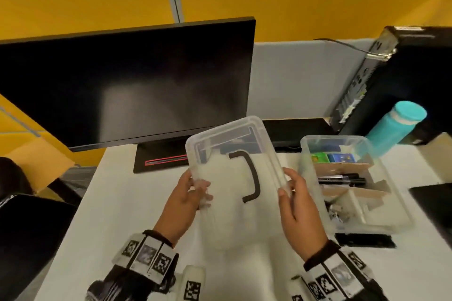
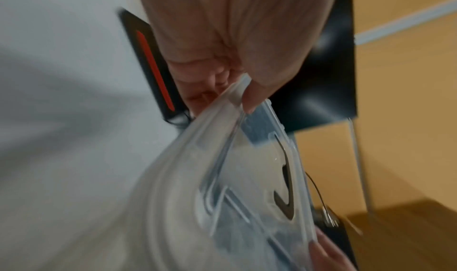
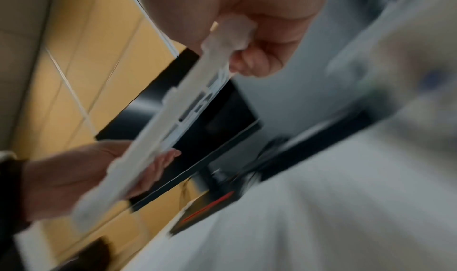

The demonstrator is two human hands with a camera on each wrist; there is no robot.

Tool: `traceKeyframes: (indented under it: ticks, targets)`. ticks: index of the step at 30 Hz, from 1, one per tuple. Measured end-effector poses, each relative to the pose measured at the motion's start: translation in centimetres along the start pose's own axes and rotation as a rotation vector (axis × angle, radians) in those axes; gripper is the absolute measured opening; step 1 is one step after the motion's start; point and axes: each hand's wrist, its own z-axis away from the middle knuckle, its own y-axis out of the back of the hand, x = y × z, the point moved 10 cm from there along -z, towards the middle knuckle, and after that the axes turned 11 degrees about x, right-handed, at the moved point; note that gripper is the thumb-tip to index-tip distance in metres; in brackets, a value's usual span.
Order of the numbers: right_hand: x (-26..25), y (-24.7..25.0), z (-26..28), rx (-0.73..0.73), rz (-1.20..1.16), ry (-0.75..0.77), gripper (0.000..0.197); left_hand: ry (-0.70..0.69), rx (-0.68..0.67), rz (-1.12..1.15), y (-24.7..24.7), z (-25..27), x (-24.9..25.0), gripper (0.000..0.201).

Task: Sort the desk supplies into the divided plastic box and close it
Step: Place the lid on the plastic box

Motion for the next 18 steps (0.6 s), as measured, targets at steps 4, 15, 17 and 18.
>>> traceKeyframes:
  ticks: [4, 15, 17, 18]
  targets:
    - [2.5, 9.7, -2.4, 0.220, 0.144, 0.058, 0.038, -0.159, -0.130, -0.078, -10.6, -0.6, 3.7, 0.035]
    - [13.6, 20.1, -5.1, 0.217, 0.491, -0.179, 0.035, -0.283, -0.169, -0.393, -26.8, -1.9, 3.2, 0.046]
    - [14.4, 20.0, -5.3, 0.187, 0.346, -0.217, 0.032, -0.294, -0.157, -0.369, -27.3, -1.3, 3.2, 0.047]
    - [14.6, 19.9, -5.4, 0.175, 0.295, -0.230, 0.030, -0.296, -0.156, -0.350, -27.4, -1.0, 3.3, 0.047]
